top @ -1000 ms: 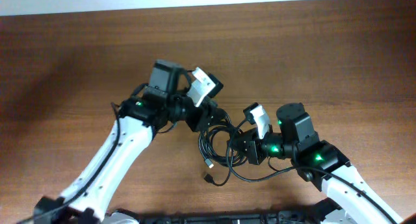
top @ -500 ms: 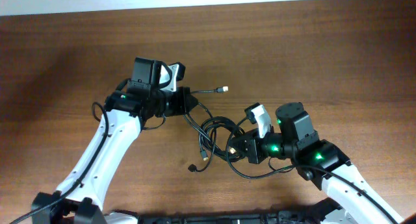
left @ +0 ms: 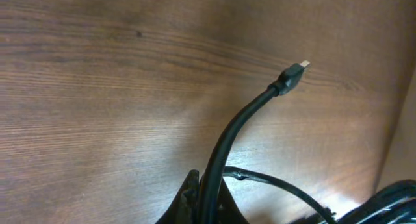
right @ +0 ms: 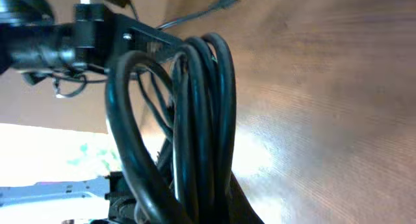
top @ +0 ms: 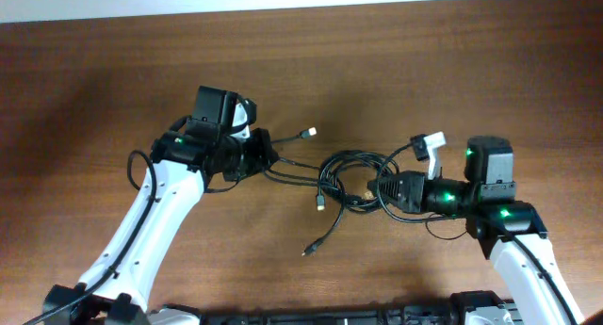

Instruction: Untangle cables

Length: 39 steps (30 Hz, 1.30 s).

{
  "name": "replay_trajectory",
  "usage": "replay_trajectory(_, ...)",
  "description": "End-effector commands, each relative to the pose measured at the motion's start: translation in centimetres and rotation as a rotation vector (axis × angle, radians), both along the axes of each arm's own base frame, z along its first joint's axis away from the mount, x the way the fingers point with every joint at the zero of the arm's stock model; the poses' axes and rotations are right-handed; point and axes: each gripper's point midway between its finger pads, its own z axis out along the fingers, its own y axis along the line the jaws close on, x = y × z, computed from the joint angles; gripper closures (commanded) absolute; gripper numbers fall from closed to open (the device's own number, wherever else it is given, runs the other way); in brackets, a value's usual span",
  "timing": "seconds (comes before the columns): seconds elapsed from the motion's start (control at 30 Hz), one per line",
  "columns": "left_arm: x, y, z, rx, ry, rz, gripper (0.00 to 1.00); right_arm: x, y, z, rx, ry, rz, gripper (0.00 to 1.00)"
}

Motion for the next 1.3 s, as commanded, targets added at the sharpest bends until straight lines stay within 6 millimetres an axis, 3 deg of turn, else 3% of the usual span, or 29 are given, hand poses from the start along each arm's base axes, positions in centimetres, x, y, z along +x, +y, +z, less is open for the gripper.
replay_trajectory(0.0,2.2,4.9,0.4,0.216,-0.098,0.121,1.0,1.6,-1.1,1.2,0.004,-0.112,-0.035,0.96)
replay_trajectory(0.13,2.5,6.9,-0.2,0.357,-0.125,0.173,1.0,2.5,-0.7,3.3,0.029,-0.256,-0.002,0.96)
replay_trajectory(0.23,2.8,10.4,-0.7,0.464,-0.11,0.431,1.0,2.6,-0.6,3.8,0.037,-0.282,0.009,0.96)
replay_trajectory(0.33,2.9,10.8,-0.6,0.405,-0.079,0.615,1.0,2.6,-0.6,3.7,0.038,-0.281,0.009,0.96)
replay_trajectory(0.37,2.9,11.8,-0.5,0.441,-0.089,0.66,1.0,2.5,-0.6,3.7,0.039,-0.279,0.01,0.96)
replay_trajectory(0.47,1.5,17.6,0.8,0.645,-0.14,0.957,1.0,2.3,-0.6,3.5,0.046,-0.25,0.01,0.96)
replay_trajectory(0.53,1.3,18.7,0.5,0.589,-0.103,1.065,1.0,2.0,-0.4,3.5,0.061,-0.225,0.016,0.96)
replay_trajectory(0.63,1.2,16.5,-0.7,0.468,-0.013,1.008,1.0,1.9,-0.4,3.5,0.065,-0.225,0.021,0.96)
replay_trajectory(0.7,0.9,13.2,-1.7,0.35,0.077,0.849,1.0,1.9,-0.4,3.5,0.065,-0.225,0.021,0.96)
replay_trajectory(0.8,0.5,9.7,-1.9,0.262,0.116,0.665,0.85,1.9,-0.4,3.6,0.065,-0.228,0.022,0.96)
replay_trajectory(0.83,0.7,8.2,-1.7,0.243,0.094,0.563,0.69,1.9,-0.4,3.6,0.066,-0.228,0.022,0.96)
replay_trajectory(0.87,1.6,6.3,-1.1,0.246,-0.003,0.366,0.41,1.9,-0.4,3.6,0.068,-0.228,0.025,0.96)
replay_trajectory(0.9,2.6,3.6,-0.1,0.273,-0.183,0.033,0.05,1.9,-0.4,3.6,0.067,-0.231,0.027,0.96)
replay_trajectory(0.93,2.7,2.5,0.2,0.28,-0.248,-0.097,0.01,1.8,-0.3,3.6,0.067,-0.239,0.033,0.96)
replay_trajectory(1.03,3.2,1.2,1.0,0.263,-0.334,-0.206,0.01,-0.1,0.6,5.0,0.123,-0.371,0.18,0.96)
replay_trajectory(1.17,4.0,0.2,1.9,0.211,-0.381,-0.209,0.01,-0.1,0.6,5.1,0.123,-0.384,0.185,0.96)
replay_trajectory(1.27,3.9,0.1,1.9,0.139,-0.296,-0.056,0.01,1.0,0.2,4.3,0.067,-0.369,0.126,0.96)
